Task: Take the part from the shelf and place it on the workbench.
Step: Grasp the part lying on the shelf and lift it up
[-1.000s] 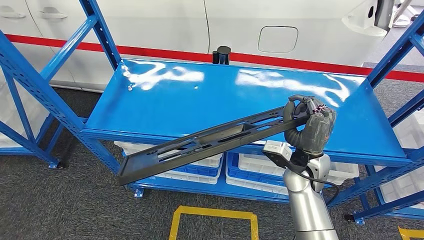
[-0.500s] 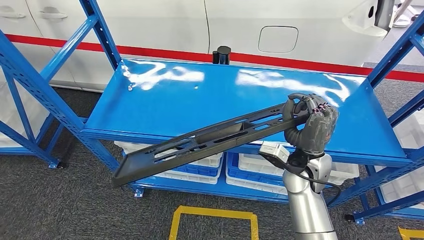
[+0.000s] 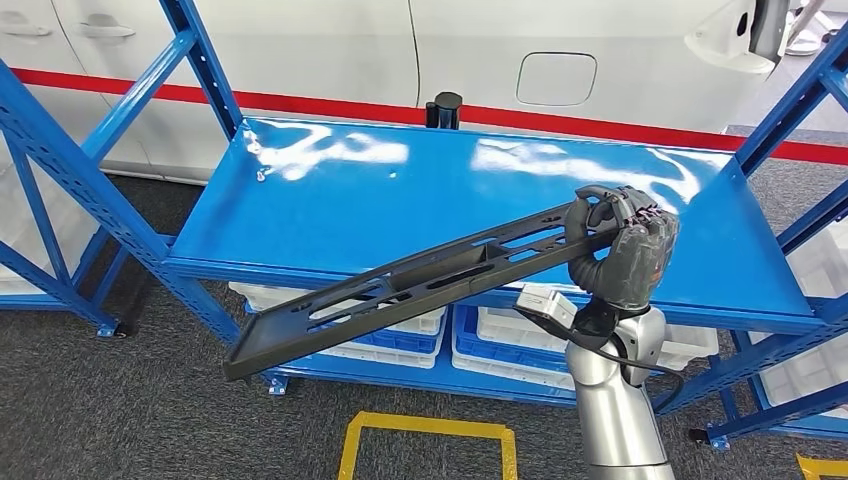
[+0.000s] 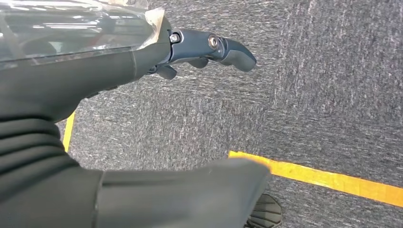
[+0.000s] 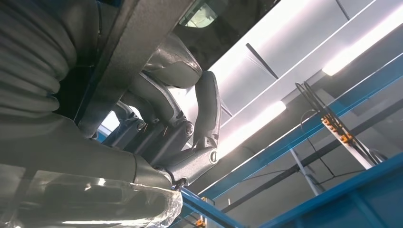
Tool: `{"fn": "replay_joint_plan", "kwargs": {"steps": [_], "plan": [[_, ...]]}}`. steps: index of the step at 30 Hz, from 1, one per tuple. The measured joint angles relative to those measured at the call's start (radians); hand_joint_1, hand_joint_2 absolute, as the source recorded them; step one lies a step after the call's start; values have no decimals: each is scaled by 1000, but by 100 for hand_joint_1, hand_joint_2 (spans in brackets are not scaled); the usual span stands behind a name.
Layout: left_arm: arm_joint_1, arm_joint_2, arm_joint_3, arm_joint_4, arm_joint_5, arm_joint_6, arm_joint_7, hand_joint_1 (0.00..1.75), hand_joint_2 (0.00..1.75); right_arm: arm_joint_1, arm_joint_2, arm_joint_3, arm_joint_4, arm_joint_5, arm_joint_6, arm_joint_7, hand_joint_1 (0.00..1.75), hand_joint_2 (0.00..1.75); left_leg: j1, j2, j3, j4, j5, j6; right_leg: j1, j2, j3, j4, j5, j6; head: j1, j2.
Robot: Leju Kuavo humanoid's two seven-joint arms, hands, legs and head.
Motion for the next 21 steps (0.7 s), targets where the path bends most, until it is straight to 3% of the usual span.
{"fn": "replay_joint_plan", "kwargs": {"steps": [17, 21], "plan": [[0, -12, 62, 0, 44, -41, -16, 0, 0, 35, 17, -54, -1, -49, 0, -40, 175, 175, 0, 0, 0, 0, 0, 0, 0, 0, 0, 0, 0, 0, 0, 0], [0, -15, 86, 0, 74, -42, -18, 0, 0, 70, 25, -68, -20, -141, 0, -107, 175, 175, -1, 0, 0, 1, -1, 1, -1, 0, 0, -1, 0, 0, 0, 0]]}}
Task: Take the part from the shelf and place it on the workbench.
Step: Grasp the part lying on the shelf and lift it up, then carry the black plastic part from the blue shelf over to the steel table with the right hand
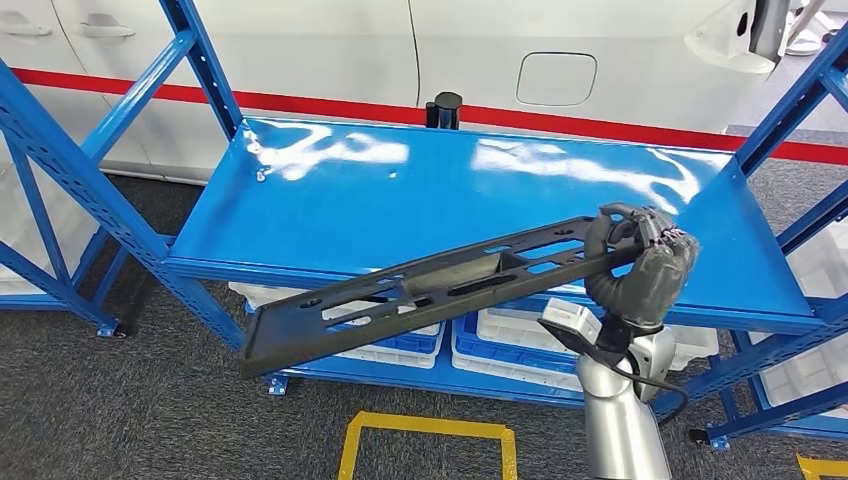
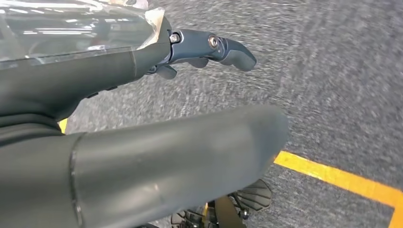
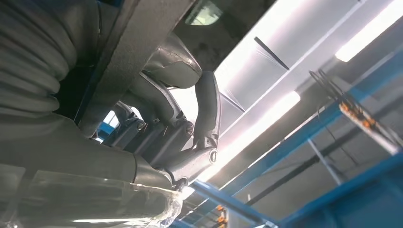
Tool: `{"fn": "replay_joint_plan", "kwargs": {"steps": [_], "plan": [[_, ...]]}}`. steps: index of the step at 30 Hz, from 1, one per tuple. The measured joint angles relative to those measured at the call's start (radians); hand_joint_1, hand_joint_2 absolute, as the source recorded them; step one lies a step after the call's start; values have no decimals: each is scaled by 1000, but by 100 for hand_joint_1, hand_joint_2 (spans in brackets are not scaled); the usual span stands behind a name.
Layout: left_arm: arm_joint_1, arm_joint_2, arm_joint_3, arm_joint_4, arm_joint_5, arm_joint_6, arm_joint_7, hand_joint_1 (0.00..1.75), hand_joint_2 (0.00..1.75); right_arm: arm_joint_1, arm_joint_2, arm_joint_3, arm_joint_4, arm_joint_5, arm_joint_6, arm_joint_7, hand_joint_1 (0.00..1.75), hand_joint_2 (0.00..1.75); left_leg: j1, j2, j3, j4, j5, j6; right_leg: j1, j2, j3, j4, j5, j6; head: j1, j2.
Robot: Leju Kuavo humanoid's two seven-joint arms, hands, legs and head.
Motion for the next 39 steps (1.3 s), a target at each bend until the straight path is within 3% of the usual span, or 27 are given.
{"fn": "replay_joint_plan", "kwargs": {"steps": [6, 11, 13, 15, 16, 17, 18, 20, 21, 23, 26, 27, 29, 31, 32, 33, 36, 37, 39], "plan": [[0, -5, 38, 0, 19, 28, 12, 0, 0, 144, 37, -4, -70, -84, 0, -31, 175, 175, -8, -1, 0, 1, -7, 7, -7, 0, 1, -1, -4, 8, 0, 0], [-1, -10, 63, 0, 33, 50, 8, 0, 0, 213, 72, 0, -104, -65, 0, -31, 175, 175, -7, 3, 9, -13, -2, 24, -10, 0, -1, 15, -18, 15, 0, 0], [-2, -14, 71, 0, 38, 56, 6, 0, 0, 219, 77, 0, -109, -76, 0, -31, 175, 175, 0, 6, 17, -24, 3, 30, -9, 0, -38, 101, -65, 9, 1, 0], [-3, -17, 79, 0, 40, 62, 5, 0, 0, 224, 77, -1, -110, -99, 0, -31, 175, 175, 1, 7, 17, -25, 4, 31, -11, 0, -106, 234, -118, 6, 2, 0], [-4, -19, 83, 0, 40, 65, 5, 0, 0, 227, 76, -1, -109, -113, 0, -31, 175, 175, 2, 7, 16, -25, 4, 30, -14, 0, -130, 279, -129, 10, 2, 0], [-4, -22, 86, 0, 41, 67, 5, 0, 0, 230, 75, -2, -109, -128, 0, -31, 175, 175, 3, 7, 15, -25, 5, 29, -16, 0, -136, 286, -122, 19, 2, 0], [-4, -23, 90, 0, 41, 69, 5, 0, 0, 231, 73, -2, -108, -140, 0, -31, 175, 175, 5, 7, 15, -24, 7, 26, -19, -1, -122, 252, -99, 31, 2, 0], [-4, -26, 95, 0, 42, 72, 5, 0, 0, 231, 70, -3, -107, -156, 0, -31, 175, 175, 7, 6, 13, -21, 10, 16, -25, -4, -53, 113, -36, 52, 2, 0], [-5, -27, 97, 0, 42, 74, 6, 0, 0, 232, 69, -3, -106, -161, 0, -31, 175, 175, 7, 5, 12, -19, 11, 10, -25, -5, -26, 60, -9, 54, 3, 0], [-6, -28, 100, 0, 42, 75, 6, 0, 0, 233, 66, -3, -103, -167, 0, -31, 175, 175, 3, 3, 9, -13, 15, -2, -22, -4, -12, 20, 14, 42, 2, 0], [-7, -28, 103, 0, 42, 75, 6, 0, 0, 233, 64, -4, -100, -171, 0, -31, 175, 175, 8, 2, -1, -4, 10, -19, -27, 0, -28, 20, 25, 13, 1, 0], [-7, -28, 104, 0, 42, 75, 6, 0, 0, 233, 64, -4, -100, -172, 0, -31, 175, 175, 11, 3, -12, 19, -16, -24, -29, -1, -33, 19, 32, 2, 1, 0], [-7, -28, 105, 0, 42, 74, 6, 0, 0, 234, 63, -3, -100, -174, 0, -31, 175, 175, 14, 6, -53, 130, -106, -35, -29, -3, -47, 19, 47, -14, 0, 0], [-7, -29, 105, 0, 42, 71, 6, 0, 0, 238, 61, -4, -99, -175, 0, -31, 175, 175, 15, 6, -88, 256, -173, -41, -25, -6, -65, 21, 60, -18, 0, 0], [-7, -29, 105, 0, 42, 69, 6, 0, 0, 240, 60, -4, -99, -176, 0, -31, 175, 175, 16, 7, -84, 277, -179, -42, -24, -7, -72, 21, 66, -16, 0, 0], [-7, -29, 105, 0, 42, 67, 6, 0, 0, 241, 58, -4, -99, -177, 0, -31, 175, 175, 16, 7, -58, 255, -166, -40, -23, -7, -78, 21, 71, -15, 0, 0], [-9, -28, 105, 0, 42, 65, 6, 0, 0, 242, 55, -4, -99, -179, 0, -31, 175, 175, 15, 6, 89, 46, -104, -25, -20, -7, -87, 22, 82, -5, 1, 0], [-11, -28, 105, 0, 42, 65, 6, 0, 0, 242, 54, -4, -99, -179, 0, -31, 175, 175, 12, 5, 118, -1, -95, -20, -18, -7, -88, 22, 86, 1, 1, 0], [-12, -28, 105, 0, 41, 64, 5, 0, 0, 242, 52, -4, -99, -180, 0, -31, 175, 175, 5, 5, 128, -24, -90, -12, -16, -8, -91, 20, 96, 15, 2, 0]]}}
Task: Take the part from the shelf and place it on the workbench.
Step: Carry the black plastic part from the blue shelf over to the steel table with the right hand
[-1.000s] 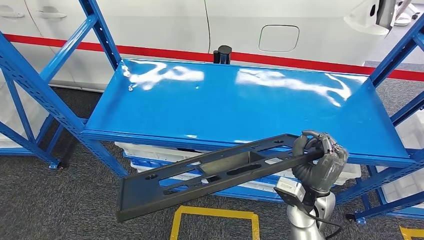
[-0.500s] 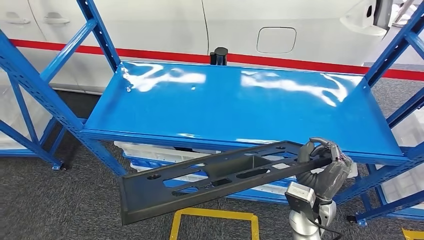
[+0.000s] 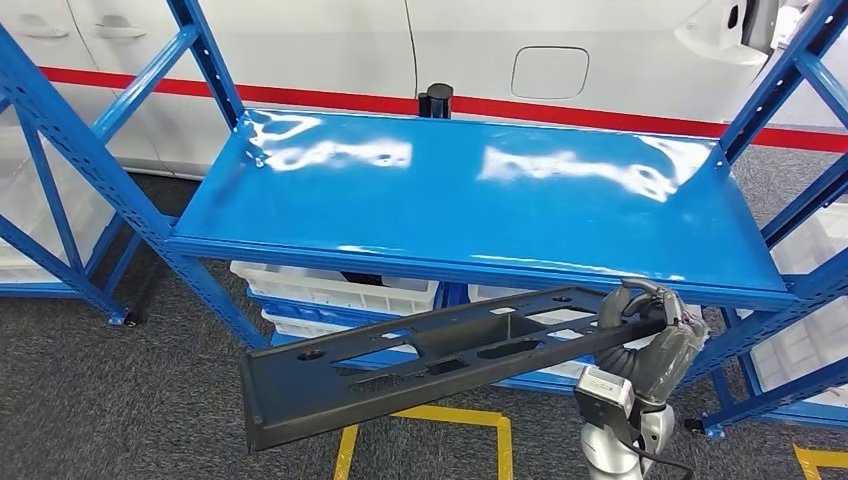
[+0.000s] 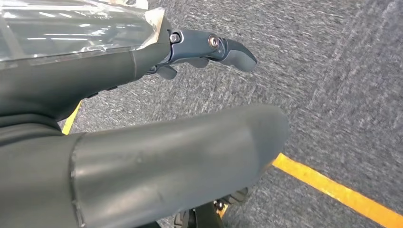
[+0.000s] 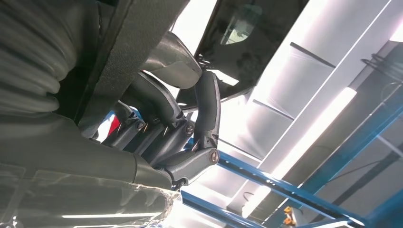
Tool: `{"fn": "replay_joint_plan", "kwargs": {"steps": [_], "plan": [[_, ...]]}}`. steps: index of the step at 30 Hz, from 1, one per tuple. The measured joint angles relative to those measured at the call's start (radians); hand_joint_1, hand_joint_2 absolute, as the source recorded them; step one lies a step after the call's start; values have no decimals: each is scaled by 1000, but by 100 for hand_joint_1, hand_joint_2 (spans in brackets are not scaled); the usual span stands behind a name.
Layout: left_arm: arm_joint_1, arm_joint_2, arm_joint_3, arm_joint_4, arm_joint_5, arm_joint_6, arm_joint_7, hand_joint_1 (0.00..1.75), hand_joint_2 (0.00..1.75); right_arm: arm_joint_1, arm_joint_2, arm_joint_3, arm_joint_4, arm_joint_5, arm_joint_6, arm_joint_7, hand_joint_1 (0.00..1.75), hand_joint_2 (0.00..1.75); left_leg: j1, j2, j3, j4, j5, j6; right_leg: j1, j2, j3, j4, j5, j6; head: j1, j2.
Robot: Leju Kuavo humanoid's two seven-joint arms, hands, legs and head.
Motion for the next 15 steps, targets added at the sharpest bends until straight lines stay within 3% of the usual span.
{"fn": "replay_joint_plan", "kwargs": {"steps": [2, 3, 6, 7, 8, 9, 11, 13, 15], "plan": [[0, 0, 0, 0, -1, 0, 0, 0, 0, 0, -1, -1, 0, -1, 0, 0, 175, 175, 1, 4, -11, -11, 14, 14, 1, 0, -9, 5, 0, 12, -1, 0], [-1, 0, 0, 0, -1, -1, 0, 0, 0, 1, -2, -1, 0, -2, 0, 0, 175, 175, 3, 6, -17, -16, 25, 23, 3, 0, -21, 23, -16, 13, 1, 0], [-2, -1, 1, 0, -3, -8, 0, 0, 0, 2, -6, -3, 0, -3, 0, 0, 175, 175, 4, 11, -48, -20, 55, 37, 4, 1, -80, 183, -127, 1, 6, 0], [-2, -1, 1, 0, -4, -10, 0, 0, 0, 4, -8, -4, 0, -3, 0, 0, 175, 175, 3, 11, -60, -20, 64, 37, 3, 1, -94, 242, -153, 2, 6, 0], [-2, -1, 1, 0, -4, -13, 0, 0, 0, 6, -9, -6, 0, -3, 0, 0, 175, 175, 3, 12, -72, -19, 72, 37, 3, 1, -94, 276, -161, 8, 6, 0], [-2, -1, 1, 0, -5, -16, 0, 0, 0, 8, -10, -7, 0, -2, 0, 0, 175, 175, 2, 13, -84, -18, 81, 36, 3, 1, -76, 273, -152, 17, 6, 0], [-2, -1, 1, 0, -7, -20, 0, 0, 0, 10, -11, -8, -1, 0, 0, 0, 175, 175, 2, 13, -102, -16, 96, 30, 3, 1, 12, 158, -109, 33, 6, 0], [-2, -1, 1, 0, -8, -24, 0, 0, 0, 10, -11, -8, -2, 2, 0, 0, 175, 175, -1, 12, -115, -11, 110, 21, 6, 2, 109, 11, -95, 28, 5, 0], [-2, 0, 1, 0, -10, -28, 0, 0, 0, 11, -13, -9, -2, 2, 0, 0, 175, 175, -4, 12, -121, -9, 123, 10, 10, 4, 136, -45, -100, 12, 4, 0]]}}
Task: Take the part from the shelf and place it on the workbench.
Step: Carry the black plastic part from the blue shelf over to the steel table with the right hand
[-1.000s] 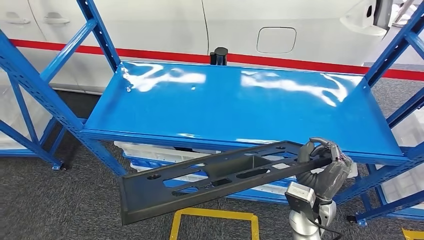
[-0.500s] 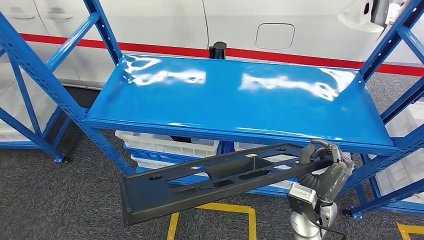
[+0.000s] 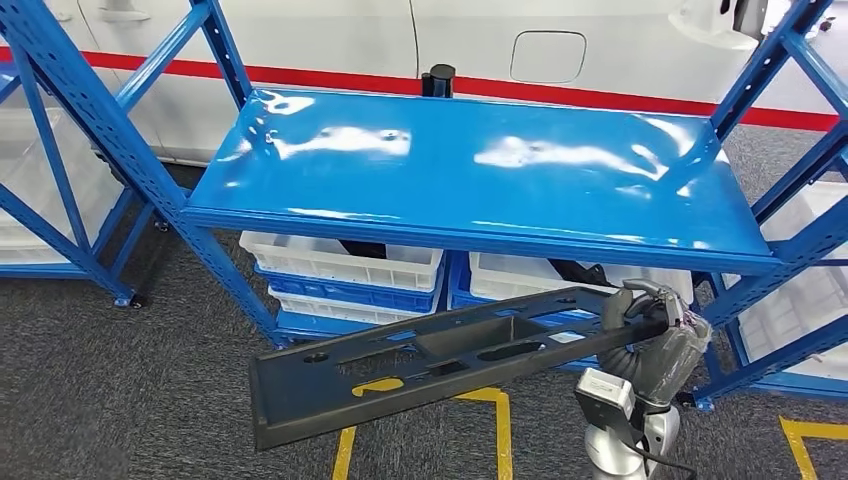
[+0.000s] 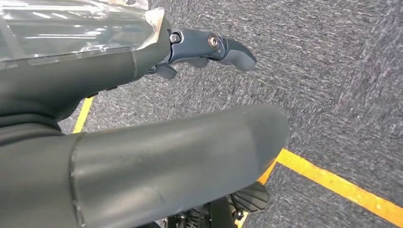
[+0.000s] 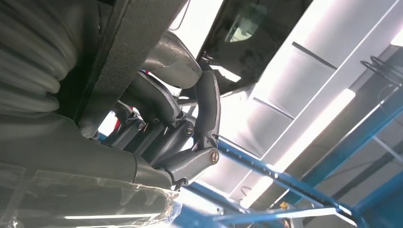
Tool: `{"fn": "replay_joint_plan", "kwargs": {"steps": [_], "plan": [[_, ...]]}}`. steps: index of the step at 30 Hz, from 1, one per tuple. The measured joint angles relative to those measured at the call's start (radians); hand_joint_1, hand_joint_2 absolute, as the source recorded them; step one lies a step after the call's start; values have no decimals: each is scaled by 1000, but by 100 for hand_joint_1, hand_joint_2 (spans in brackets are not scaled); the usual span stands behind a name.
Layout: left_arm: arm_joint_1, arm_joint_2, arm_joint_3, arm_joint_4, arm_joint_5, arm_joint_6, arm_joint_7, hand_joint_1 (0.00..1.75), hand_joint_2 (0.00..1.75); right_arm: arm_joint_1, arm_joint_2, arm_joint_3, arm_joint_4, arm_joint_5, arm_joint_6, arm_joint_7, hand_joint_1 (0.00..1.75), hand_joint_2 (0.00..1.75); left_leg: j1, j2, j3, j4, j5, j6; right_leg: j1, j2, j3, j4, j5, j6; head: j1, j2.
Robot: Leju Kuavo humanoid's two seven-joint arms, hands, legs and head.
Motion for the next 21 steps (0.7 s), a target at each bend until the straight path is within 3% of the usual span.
{"fn": "replay_joint_plan", "kwargs": {"steps": [2, 3, 4, 6, 7, 8, 9, 10, 12, 14, 15, 17, 18, 19, 21], "plan": [[1, 1, 0, 0, -1, -4, 0, 0, 0, 0, -1, -2, 0, 0, 0, 0, 175, 175, 2, -2, -5, 3, 4, -11, -4, -1, -16, 2, 11, -17, -1, 0], [1, 1, 0, 0, -1, -5, 0, 0, 0, -1, -2, -3, 1, 0, 0, 0, 175, 175, 4, -4, -12, 16, -14, -17, -7, -2, -22, 2, 18, -27, -2, 0], [1, 2, 1, 0, -1, -6, 0, 0, 0, -2, -2, -4, 1, 0, 0, 0, 175, 175, 6, -5, -23, 46, -50, -24, -11, -4, -30, 2, 27, -38, -2, 0], [1, 2, 1, 0, -1, -8, 0, 0, 0, -4, -2, -5, 3, -1, 0, 0, 175, 175, 11, -7, -60, 166, -152, -35, -12, -7, -50, 3, 48, -50, -4, 0], [1, 2, 2, 0, -1, -9, 0, 0, 0, -5, -3, -5, 6, -3, 0, 0, 175, 175, 13, -8, -76, 233, -189, -40, -11, -8, -63, 4, 58, -50, -4, 0], [1, 3, 4, 0, -1, -10, 0, 0, 0, -6, -4, -6, 9, -6, 0, 0, 175, 175, 15, -8, -83, 282, -204, -43, -11, -8, -76, 7, 68, -48, -4, 0], [1, 3, 5, 0, -1, -11, 0, 0, 0, -8, -5, -6, 14, -10, 0, 0, 175, 175, 18, -8, -73, 297, -196, -44, -11, -8, -89, 11, 77, -46, -4, 0], [1, 3, 6, 0, 0, -11, 0, 0, 0, -10, -7, -6, 19, -12, 0, 0, 175, 175, 19, -8, -42, 270, -173, -44, -11, -8, -103, 16, 84, -43, -4, 0], [0, 4, 8, 0, 0, -11, 0, 0, 0, -15, -9, -6, 26, -15, 0, 0, 175, 175, 21, -9, 60, 133, -135, -39, -11, -7, -126, 29, 94, -35, -5, 0], [-2, 5, 8, 0, 1, -11, -1, 0, 0, -20, -10, -6, 30, -16, 0, 0, 175, 175, 17, -11, 130, 23, -132, -28, -8, -8, -138, 35, 104, -21, -3, 0], [-2, 5, 8, 0, 1, -11, -1, 0, 0, -23, -11, -6, 31, -16, 0, 0, 175, 175, 13, -12, 138, 4, -136, -22, -7, -9, -141, 36, 110, -14, -3, 0], [-2, 5, 9, 0, 1, -11, -1, 0, 0, -27, -12, -6, 35, -16, 0, 0, 175, 175, 9, -10, 126, -2, -121, -5, -8, -10, -147, 34, 123, 1, -2, 0], [-2, 5, 9, 0, 1, -11, -2, 0, 0, -28, -14, -7, 37, -17, 0, 0, 175, 175, 9, -7, 117, -6, -110, 5, -8, -10, -156, 41, 116, 4, -3, 0], [-3, 5, 9, 0, 2, -11, -2, 0, 0, -29, -15, -7, 39, -18, 0, 0, 175, 175, 10, -4, 106, -10, -96, 15, -8, -9, -170, 65, 91, 2, 0, 0], [-4, 4, 9, 0, 3, -9, -2, 0, 0, -33, -19, -7, 45, -21, 0, 0, 175, 175, 10, 0, 76, -13, -70, 26, -8, -6, -207, 167, 4, -10, 3, 0]]}}
